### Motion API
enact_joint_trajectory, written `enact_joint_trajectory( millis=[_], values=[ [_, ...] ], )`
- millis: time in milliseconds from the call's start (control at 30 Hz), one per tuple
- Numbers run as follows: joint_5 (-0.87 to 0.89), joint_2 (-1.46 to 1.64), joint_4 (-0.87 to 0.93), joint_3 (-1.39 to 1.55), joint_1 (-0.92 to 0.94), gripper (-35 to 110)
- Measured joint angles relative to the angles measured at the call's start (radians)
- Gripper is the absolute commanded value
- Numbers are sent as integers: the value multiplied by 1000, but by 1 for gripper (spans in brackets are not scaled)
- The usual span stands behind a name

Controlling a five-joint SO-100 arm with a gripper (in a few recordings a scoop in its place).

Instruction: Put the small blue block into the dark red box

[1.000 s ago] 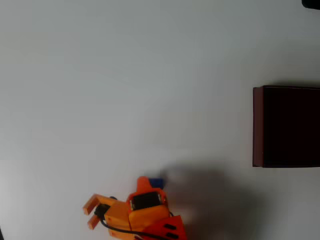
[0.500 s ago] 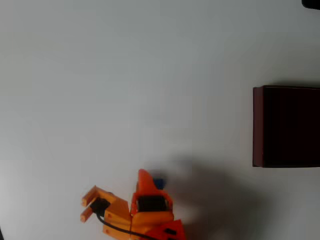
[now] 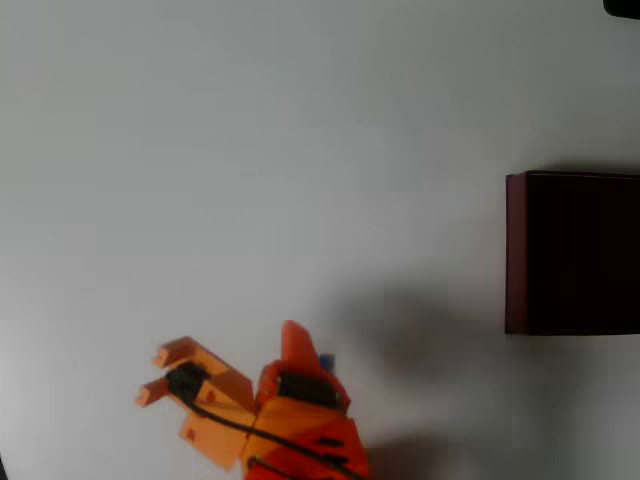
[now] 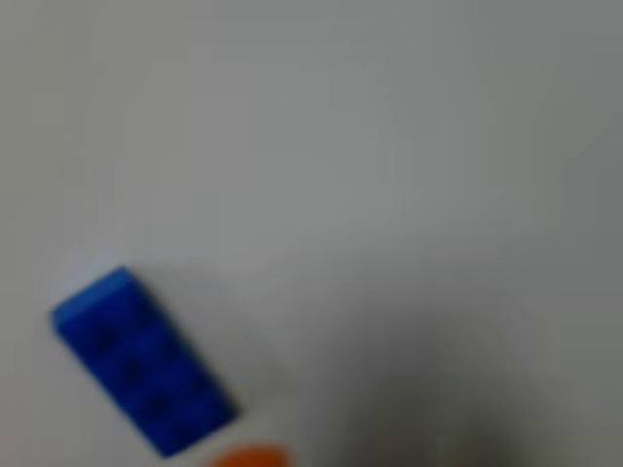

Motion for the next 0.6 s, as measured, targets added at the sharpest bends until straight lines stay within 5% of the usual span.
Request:
enact_joint_trajectory(
  millis=[600],
  values=[
    [242,-163,2,21,-120,21]
  ],
)
